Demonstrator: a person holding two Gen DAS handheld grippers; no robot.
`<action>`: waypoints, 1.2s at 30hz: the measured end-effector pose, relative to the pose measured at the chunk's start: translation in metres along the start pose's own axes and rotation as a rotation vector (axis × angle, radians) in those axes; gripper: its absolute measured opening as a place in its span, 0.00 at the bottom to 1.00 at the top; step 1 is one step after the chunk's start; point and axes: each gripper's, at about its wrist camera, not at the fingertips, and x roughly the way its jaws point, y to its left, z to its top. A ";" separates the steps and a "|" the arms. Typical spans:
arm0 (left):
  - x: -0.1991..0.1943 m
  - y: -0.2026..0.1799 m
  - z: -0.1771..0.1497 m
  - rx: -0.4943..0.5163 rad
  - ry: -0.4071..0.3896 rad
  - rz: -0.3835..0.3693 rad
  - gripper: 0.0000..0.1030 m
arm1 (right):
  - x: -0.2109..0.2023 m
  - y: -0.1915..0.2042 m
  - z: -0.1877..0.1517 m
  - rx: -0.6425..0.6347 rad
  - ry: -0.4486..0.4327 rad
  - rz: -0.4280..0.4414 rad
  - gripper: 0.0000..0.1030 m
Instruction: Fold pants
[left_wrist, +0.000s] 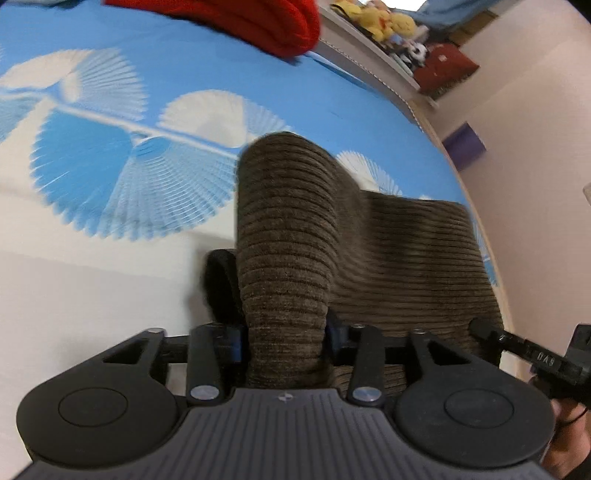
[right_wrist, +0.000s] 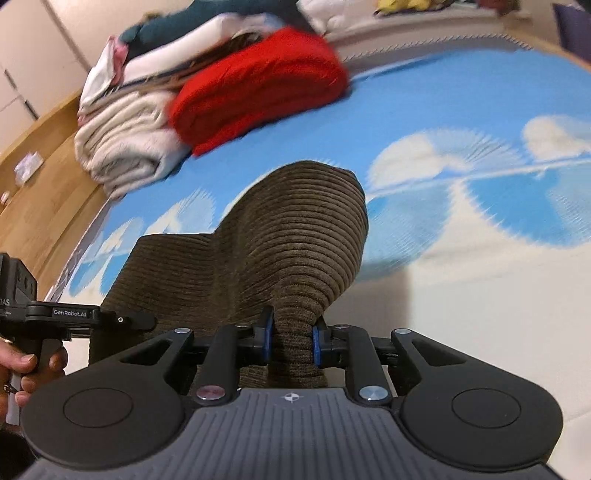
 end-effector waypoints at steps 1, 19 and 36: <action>0.008 -0.007 0.002 0.026 0.004 0.060 0.54 | -0.001 -0.014 0.004 -0.002 -0.002 -0.024 0.23; 0.055 -0.075 -0.066 0.569 0.285 0.224 0.24 | 0.048 -0.036 -0.049 -0.487 0.344 -0.046 0.38; 0.084 -0.056 0.008 0.414 0.034 0.341 0.14 | 0.140 -0.074 0.040 -0.127 0.006 -0.322 0.38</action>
